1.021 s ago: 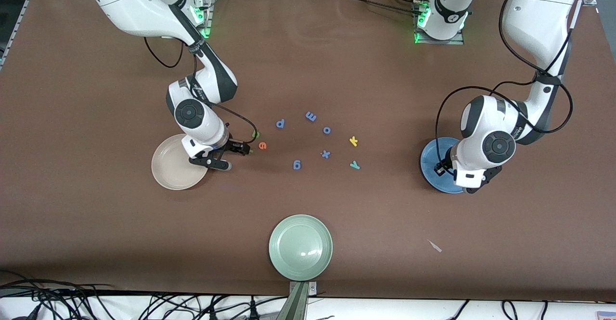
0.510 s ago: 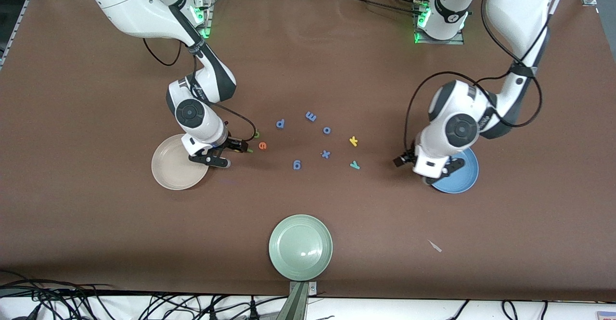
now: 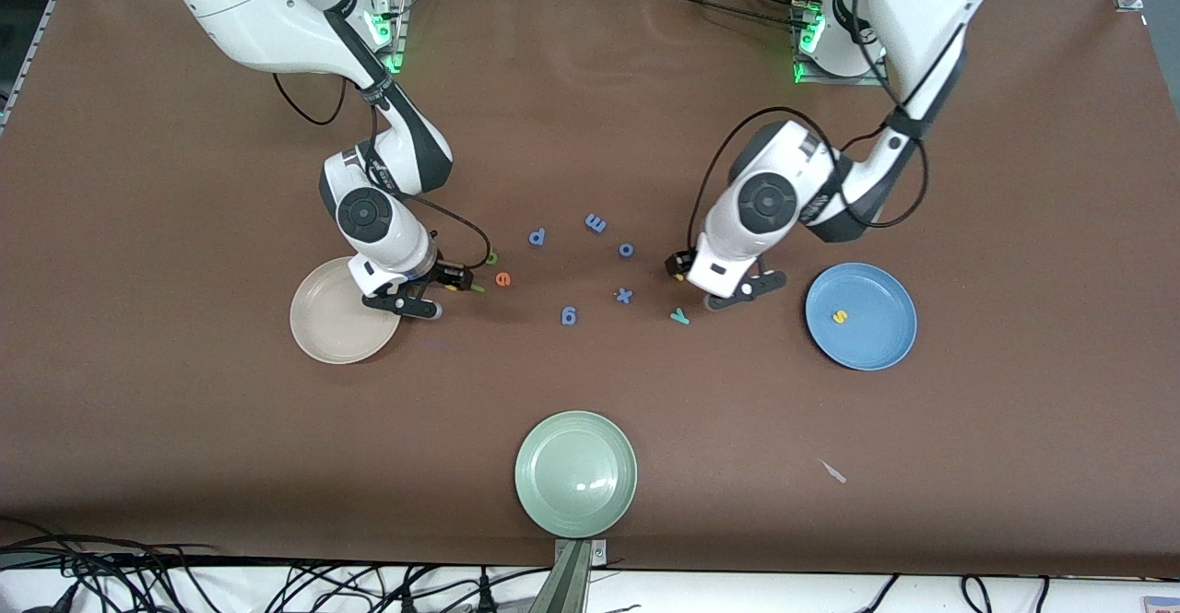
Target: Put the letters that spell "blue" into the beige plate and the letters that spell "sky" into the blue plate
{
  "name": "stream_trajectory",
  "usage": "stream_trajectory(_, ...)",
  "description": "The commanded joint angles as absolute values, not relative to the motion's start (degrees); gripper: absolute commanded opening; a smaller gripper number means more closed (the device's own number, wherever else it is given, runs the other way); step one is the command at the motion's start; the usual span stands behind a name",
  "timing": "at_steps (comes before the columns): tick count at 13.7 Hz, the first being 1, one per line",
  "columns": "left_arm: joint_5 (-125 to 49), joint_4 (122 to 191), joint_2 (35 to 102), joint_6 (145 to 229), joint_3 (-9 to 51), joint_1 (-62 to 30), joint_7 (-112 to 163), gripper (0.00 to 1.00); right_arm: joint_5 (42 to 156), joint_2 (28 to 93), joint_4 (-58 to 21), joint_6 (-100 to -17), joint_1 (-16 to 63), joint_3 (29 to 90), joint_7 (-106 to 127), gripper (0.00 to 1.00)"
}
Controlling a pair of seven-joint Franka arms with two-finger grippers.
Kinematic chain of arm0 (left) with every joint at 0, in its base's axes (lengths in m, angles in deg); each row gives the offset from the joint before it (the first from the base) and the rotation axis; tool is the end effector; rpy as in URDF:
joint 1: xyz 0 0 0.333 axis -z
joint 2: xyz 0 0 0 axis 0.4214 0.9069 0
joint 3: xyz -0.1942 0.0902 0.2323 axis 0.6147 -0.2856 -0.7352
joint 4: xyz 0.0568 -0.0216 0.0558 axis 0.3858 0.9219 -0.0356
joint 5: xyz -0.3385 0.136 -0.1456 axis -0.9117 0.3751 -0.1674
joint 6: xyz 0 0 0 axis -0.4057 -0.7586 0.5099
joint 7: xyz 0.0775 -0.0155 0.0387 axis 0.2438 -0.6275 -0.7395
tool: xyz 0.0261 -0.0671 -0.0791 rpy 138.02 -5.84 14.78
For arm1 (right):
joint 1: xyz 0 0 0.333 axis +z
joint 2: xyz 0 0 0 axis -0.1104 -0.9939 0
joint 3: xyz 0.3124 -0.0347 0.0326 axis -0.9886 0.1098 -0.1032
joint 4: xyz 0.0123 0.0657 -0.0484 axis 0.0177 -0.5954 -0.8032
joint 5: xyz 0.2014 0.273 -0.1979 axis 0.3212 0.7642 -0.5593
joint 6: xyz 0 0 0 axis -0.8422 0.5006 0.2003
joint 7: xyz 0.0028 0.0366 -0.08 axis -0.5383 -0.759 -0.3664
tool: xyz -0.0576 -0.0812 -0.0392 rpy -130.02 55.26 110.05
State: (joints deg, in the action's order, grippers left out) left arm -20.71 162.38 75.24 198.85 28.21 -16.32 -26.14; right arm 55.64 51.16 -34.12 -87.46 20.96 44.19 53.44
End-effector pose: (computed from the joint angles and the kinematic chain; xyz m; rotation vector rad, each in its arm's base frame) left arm 0.5369 -0.3347 0.2347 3.0656 0.5846 -0.2570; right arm 0.5506 0.2482 0.1703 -3.1201 0.2740 0.0733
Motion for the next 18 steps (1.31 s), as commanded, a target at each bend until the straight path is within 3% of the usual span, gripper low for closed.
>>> stream_trajectory(1, -14.2, 162.0, 79.7, 203.3, 28.1, -14.8, -33.6, 1.0, 54.5, 51.9, -36.0, -88.9, 20.7, 44.0, 53.8, 0.64)
stream_trajectory(3, -10.2, 162.0, 81.8, 205.2, 28.2, -14.4, -37.2, 0.93, 54.5, 52.0, -36.0, -88.9, 20.7, 44.0, 53.8, 0.59)
stream_trajectory(7, -9.9, 162.0, 82.8, 206.8, 28.4, -14.4, -37.9, 0.49, 54.5, 52.0, -36.1, -88.7, 20.6, 44.0, 53.7, 0.42)
stream_trajectory(8, -10.1, 162.0, 83.0, 206.9, 28.4, -14.5, -38.3, 0.43, 54.5, 52.0, -36.1, -88.7, 20.6, 44.0, 53.7, 0.42)
stream_trajectory(11, -10.6, 161.9, 83.0, 207.3, 28.4, -14.3, -39.2, 0.02, 54.5, 52.2, -36.1, -88.3, 20.5, 44.0, 53.7, 0.3)
stream_trajectory(14, -10.5, 161.5, 82.0, 206.4, 28.6, -14.7, -40.5, 0.0, 54.5, 53.8, -35.9, -88.1, 19.5, 44.0, 52.3, 0.25)
stream_trajectory(18, -10.9, 159.4, 76.5, 196.5, 28.6, -15.8, -37.6, 0.0, 55.2, 57.4, -32.6, -78.2, 15.0, 44.0, 42.3, 0.25)
